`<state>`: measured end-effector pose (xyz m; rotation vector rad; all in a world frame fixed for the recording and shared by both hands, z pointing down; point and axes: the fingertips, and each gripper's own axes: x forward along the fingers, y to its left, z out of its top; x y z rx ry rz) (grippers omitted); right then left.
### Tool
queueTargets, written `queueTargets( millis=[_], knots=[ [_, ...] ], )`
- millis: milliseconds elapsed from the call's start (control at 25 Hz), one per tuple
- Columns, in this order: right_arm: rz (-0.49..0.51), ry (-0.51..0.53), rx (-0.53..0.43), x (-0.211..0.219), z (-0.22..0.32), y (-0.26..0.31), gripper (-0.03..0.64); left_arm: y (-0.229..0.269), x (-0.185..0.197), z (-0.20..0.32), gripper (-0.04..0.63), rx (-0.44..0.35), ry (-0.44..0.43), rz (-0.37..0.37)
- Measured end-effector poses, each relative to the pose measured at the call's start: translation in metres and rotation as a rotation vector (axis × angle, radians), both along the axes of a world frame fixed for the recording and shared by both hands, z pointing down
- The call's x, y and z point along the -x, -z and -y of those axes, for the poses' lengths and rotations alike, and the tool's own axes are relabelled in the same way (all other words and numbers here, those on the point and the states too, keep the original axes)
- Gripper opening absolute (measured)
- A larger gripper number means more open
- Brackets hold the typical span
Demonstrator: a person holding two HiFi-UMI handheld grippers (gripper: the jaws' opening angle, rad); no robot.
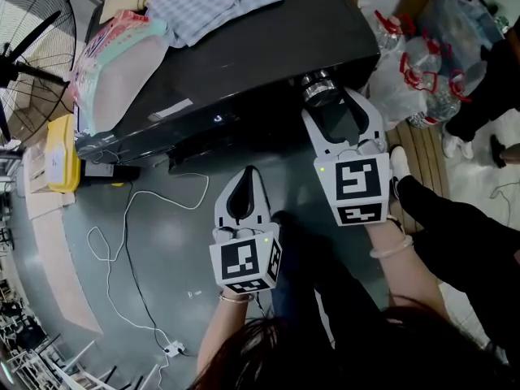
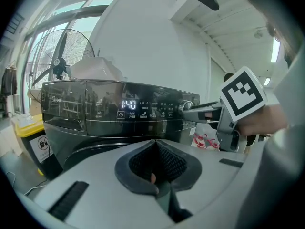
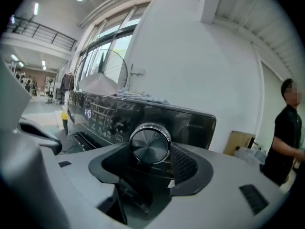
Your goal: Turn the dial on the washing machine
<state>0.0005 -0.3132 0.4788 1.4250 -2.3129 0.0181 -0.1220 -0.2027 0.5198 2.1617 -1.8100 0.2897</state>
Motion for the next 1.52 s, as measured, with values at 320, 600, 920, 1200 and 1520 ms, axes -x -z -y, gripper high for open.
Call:
queueTargets(
  millis=[320, 600, 920, 1200, 1520],
  knots=[
    [0.237, -0.062, 0.113, -0.005, 0.002, -0.003, 0.287, 0.001, -0.006, -0.002, 0.014, -0.004, -0.014, -0.003],
    [0.227, -0.044, 0.099, -0.002, 0.001, -0.001, 0.286, 0.001, -0.007, -0.003, 0.014, -0.007, -0.02, -0.002],
    [0.003, 0.006, -0.011, 0.007, -0.002, 0.007, 0.308, 0.0, -0.008, -0.004, 0.014, -0.001, -0.028, -0.001],
    [0.144, -0.055, 0.032, 0.0, 0.001, 0.008, 0.284, -0.004, -0.007, -0.005, 0.014, 0.009, -0.02, -0.009],
    [0.367, -0.116, 0.119, -0.006, 0.002, 0.005, 0.284, -0.008, -0.009, -0.005, 0.014, 0.016, -0.028, -0.008]
  ],
)
